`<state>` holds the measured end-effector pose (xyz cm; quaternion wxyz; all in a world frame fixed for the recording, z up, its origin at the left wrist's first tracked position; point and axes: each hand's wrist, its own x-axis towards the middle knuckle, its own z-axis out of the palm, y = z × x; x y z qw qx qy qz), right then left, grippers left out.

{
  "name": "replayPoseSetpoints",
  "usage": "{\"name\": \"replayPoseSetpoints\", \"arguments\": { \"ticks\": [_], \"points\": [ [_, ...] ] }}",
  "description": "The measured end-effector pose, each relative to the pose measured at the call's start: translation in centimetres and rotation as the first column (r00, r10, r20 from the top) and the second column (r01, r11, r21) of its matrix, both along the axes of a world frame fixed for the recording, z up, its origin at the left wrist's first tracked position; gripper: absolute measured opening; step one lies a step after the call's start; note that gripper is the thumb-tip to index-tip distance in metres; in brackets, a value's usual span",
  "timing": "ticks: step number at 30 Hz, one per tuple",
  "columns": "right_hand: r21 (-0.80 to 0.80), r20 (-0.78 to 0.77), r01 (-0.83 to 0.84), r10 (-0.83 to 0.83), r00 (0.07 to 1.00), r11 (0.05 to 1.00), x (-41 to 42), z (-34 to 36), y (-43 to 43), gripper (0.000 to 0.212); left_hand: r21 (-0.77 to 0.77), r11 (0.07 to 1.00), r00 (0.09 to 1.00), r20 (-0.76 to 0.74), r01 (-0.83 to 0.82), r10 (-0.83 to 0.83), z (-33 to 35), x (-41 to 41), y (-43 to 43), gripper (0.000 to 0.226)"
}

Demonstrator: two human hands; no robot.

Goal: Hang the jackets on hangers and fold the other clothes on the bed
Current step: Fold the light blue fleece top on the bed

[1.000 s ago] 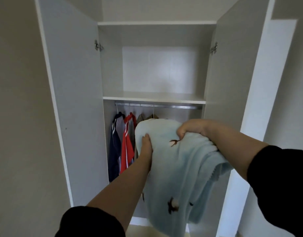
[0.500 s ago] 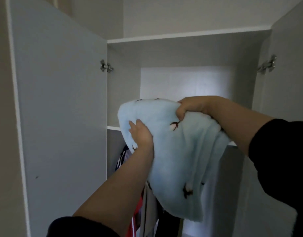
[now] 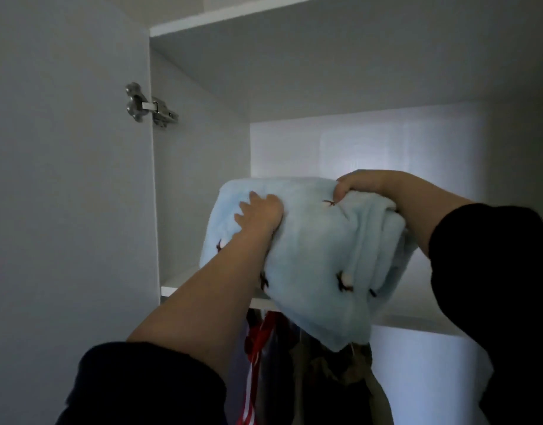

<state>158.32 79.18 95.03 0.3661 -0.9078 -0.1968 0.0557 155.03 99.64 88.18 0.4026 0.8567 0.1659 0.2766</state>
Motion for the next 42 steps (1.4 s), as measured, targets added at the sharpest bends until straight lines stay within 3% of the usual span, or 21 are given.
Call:
{"name": "replayPoseSetpoints", "arguments": {
  "ticks": [2,5,9,12,18,20,21,22,26,32,38,42],
  "points": [
    [-0.099,0.221,0.116,-0.092,0.971,0.988,4.2,-1.7,1.4,0.047,0.332,0.922,0.965,-0.228,0.199,-0.127,-2.2,4.8,1.8,0.056],
    [-0.395,0.235,0.103,-0.008,0.972,0.913,8.1,-4.6,3.2,0.041,0.611,0.703,0.897,-0.432,0.365,-0.09,-6.6,10.0,2.7,0.061],
    [-0.498,0.357,0.073,0.127,0.926,0.864,9.8,-6.8,5.2,0.043,0.705,0.601,0.911,-0.4,0.375,-0.1,-8.3,13.9,2.9,0.061],
    [-0.667,0.295,0.031,0.225,0.929,0.744,10.9,-8.0,5.2,0.073,0.732,0.521,0.894,-0.414,0.438,-0.171,-6.7,15.5,4.4,0.054],
    [-0.79,0.446,0.22,0.291,0.846,0.573,15.0,-10.0,4.8,0.089,0.719,0.582,0.913,-0.392,0.379,-0.11,-4.4,17.8,6.2,0.048],
    [-0.793,0.495,0.279,0.306,0.813,0.541,16.9,-11.0,5.6,0.088,0.832,0.474,0.942,-0.336,0.288,0.017,-4.9,18.6,6.8,0.052],
    [-0.783,0.495,0.277,0.287,0.82,0.557,17.8,-11.6,5.9,0.088,0.889,0.388,0.951,-0.297,0.243,0.085,-5.5,19.0,7.4,0.055],
    [-0.76,0.486,0.263,0.25,0.838,0.594,18.8,-12.2,6.3,0.087,0.907,0.358,0.951,-0.283,0.223,0.125,-6.2,19.6,8.3,0.056],
    [-0.668,0.489,0.247,0.165,0.857,0.702,22.6,-14.0,8.2,0.078,0.807,0.524,0.911,-0.391,0.272,0.129,-7.6,22.9,11.9,0.059],
    [-0.622,0.499,0.236,0.146,0.854,0.746,27.5,-14.9,10.0,0.078,0.759,0.565,0.876,-0.466,0.323,0.124,-7.6,27.1,13.7,0.064],
    [-0.576,0.505,0.23,0.12,0.855,0.785,32.0,-15.6,10.5,0.075,0.667,0.689,0.922,-0.388,0.282,-0.002,-9.3,31.5,14.9,0.069],
    [-0.578,0.506,0.249,0.102,0.856,0.777,34.4,-15.7,10.8,0.074,0.645,0.717,0.938,-0.345,0.264,-0.035,-9.7,34.2,14.9,0.069]
  ]
}}
